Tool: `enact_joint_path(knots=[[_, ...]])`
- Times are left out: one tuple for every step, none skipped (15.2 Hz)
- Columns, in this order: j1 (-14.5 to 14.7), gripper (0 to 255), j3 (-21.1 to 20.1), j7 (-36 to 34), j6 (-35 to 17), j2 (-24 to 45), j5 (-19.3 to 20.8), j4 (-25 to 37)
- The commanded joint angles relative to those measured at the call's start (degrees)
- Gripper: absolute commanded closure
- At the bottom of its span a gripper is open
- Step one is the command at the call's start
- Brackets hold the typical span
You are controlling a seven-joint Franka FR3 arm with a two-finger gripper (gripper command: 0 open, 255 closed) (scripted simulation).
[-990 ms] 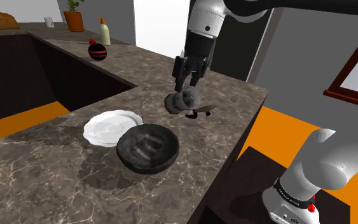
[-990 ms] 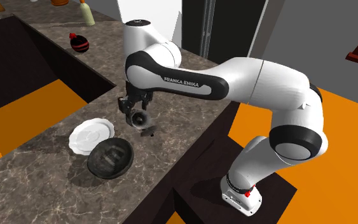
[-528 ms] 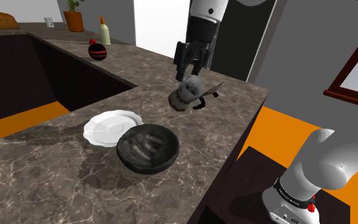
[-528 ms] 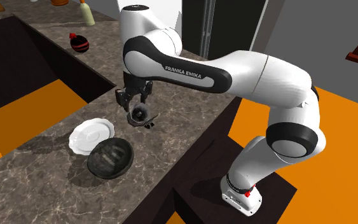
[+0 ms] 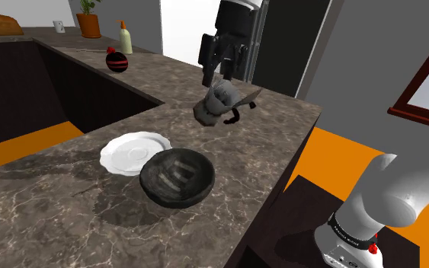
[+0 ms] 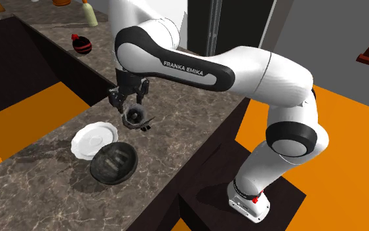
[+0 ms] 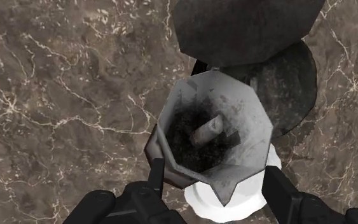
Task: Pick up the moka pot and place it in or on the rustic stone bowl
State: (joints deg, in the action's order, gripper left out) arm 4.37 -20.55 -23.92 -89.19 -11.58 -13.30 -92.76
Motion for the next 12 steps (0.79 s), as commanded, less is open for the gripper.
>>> enact_joint_path(knots=[[0.91, 255, -2.02, -3.09, -0.02, 2.35, 0.88, 2.83], [1.44, 255, -3.14, -4.74, -0.1, 3.91, 1.57, 4.5], [2.03, 255, -4.25, -6.42, -0.13, 5.56, 2.37, 6.28], [2.7, 255, -5.32, -8.13, -0.11, 7.32, 3.29, 8.17], [3.45, 255, -6.39, -9.87, -0.02, 9.18, 4.33, 10.19], [4.28, 255, -7.43, -11.63, 0.15, 11.16, 5.5, 12.36], [5.24, 255, -8.43, -13.41, 0.41, 13.25, 6.8, 14.68], [6.34, 255, -9.36, -15.2, 0.77, 15.47, 8.24, 17.19], [7.6, 255, -10.24, -17.0, 1.26, 17.83, 9.82, 19.9], [9.19, 255, -11.1, -18.94, 1.98, 20.57, 11.69, 23.15], [9.06, 255, -10.84, -18.64, 0.96, 19.94, 11.28, 21.58], [8.83, 255, -10.73, -18.38, -0.04, 19.36, 10.92, 20.06]])
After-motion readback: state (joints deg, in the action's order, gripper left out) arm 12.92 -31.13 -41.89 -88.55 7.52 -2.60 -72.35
